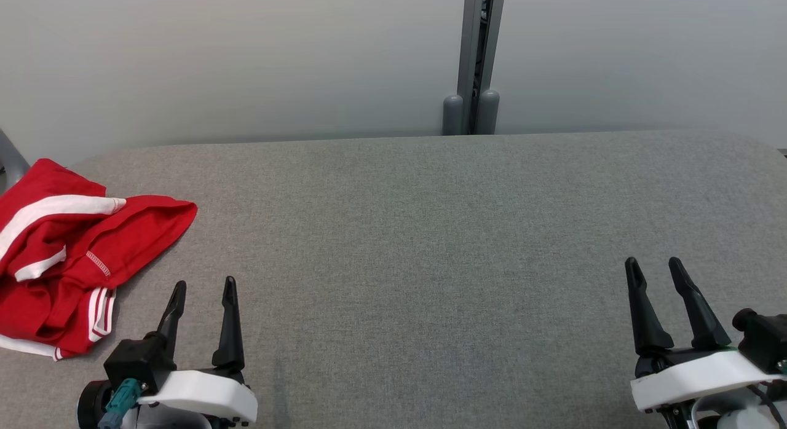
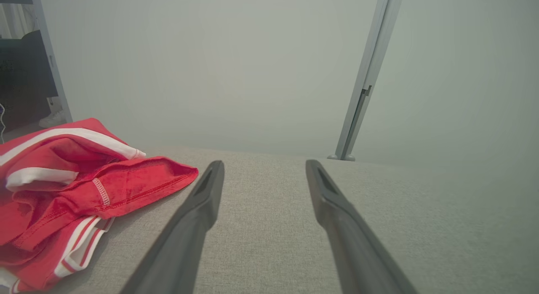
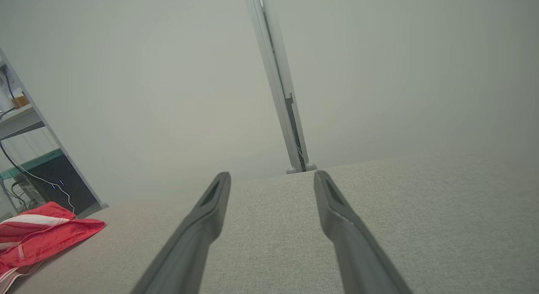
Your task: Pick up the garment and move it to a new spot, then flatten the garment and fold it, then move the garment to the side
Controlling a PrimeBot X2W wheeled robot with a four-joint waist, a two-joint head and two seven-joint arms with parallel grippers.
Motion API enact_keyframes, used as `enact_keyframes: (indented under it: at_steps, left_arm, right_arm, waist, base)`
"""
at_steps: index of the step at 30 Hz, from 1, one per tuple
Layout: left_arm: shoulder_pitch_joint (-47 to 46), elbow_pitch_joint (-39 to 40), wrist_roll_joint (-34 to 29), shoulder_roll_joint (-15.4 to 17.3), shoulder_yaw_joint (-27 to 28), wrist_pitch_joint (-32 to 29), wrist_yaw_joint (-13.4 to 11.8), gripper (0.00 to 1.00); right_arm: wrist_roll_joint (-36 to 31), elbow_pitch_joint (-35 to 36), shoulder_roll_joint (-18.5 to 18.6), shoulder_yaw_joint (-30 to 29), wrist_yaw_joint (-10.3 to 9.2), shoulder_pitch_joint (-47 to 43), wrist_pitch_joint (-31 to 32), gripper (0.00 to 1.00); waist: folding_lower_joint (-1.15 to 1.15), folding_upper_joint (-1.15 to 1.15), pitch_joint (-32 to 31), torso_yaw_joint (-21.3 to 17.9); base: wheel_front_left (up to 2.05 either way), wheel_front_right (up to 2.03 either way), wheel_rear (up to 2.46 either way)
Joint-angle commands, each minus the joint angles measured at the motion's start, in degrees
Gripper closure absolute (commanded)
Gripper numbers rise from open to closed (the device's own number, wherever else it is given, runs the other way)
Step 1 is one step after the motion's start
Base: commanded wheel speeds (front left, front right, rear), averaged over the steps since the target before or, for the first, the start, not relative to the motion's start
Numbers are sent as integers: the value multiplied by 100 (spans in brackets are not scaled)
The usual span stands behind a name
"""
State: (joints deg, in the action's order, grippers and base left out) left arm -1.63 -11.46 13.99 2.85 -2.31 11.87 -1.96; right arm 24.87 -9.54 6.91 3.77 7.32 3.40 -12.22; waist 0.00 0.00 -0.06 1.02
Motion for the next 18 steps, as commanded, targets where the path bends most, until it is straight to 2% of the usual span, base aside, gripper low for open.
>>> enact_keyframes:
  at_steps: [1,18]
  left_arm:
    - [-127,5,-129,40,2,57,-25,0]
    - [-166,-81,-844,40,-81,245,-117,0]
  right_arm:
    - [-111,11,36,-6,26,107,-68,0]
    - [-814,-325,31,-12,27,216,-226,0]
  waist:
    - [0,0,-1,0]
    - [0,0,-3,21]
  base:
    - [0,0,0]
    - [0,0,0]
